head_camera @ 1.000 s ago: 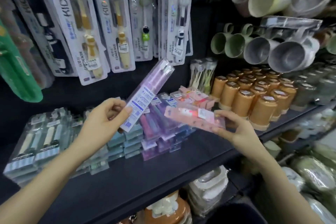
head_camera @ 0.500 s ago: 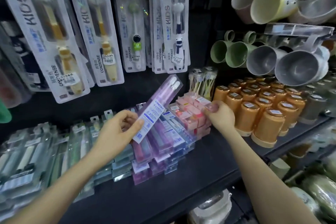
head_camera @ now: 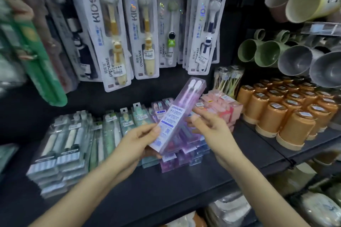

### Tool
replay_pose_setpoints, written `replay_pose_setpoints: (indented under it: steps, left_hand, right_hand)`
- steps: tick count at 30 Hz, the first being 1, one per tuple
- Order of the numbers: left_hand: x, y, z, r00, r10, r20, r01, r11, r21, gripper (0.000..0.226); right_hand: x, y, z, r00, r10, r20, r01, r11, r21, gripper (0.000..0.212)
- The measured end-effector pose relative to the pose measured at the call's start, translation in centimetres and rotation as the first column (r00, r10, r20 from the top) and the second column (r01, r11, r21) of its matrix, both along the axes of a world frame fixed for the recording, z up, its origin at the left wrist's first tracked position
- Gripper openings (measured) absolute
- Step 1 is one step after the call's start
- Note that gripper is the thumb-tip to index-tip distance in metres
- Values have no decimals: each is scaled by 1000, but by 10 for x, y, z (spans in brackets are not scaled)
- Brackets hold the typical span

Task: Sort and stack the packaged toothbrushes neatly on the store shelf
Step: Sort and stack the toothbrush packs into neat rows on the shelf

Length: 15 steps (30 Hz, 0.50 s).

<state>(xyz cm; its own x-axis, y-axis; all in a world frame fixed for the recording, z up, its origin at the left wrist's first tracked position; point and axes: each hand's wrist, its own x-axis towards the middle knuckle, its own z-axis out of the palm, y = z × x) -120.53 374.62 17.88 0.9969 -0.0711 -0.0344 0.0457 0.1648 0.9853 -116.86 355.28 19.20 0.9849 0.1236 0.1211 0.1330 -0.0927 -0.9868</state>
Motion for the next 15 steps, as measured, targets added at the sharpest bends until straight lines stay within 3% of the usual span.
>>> replay_pose_setpoints:
  steps: [4, 8, 10, 12, 15]
  left_hand:
    - [-19, -4, 0, 992, -106, -74, 102, 993, -54, 37]
    - [-24, -5, 5, 990, -139, -37, 143, 977, 156, 26]
    - [-20, -1, 6, 994, -66, 86, 20, 892, 451, 18]
    - [-16, 6, 3, 963, -5, 268, -185, 713, 677, 17]
    - [-12, 18, -1, 911, 24, 411, -347, 583, 734, 23]
  right_hand:
    - [-27, 24, -8, 985, 142, -103, -107, 952, 288, 39]
    - [-35, 27, -7, 987, 80, -139, -16, 911, 413, 48]
    - [-32, 20, -3, 991, -33, -126, 71, 948, 309, 43]
    - [-24, 11, 1, 981, -191, -29, 192, 981, 38, 37]
    - [-3, 5, 7, 938, -269, 220, 341, 828, -445, 33]
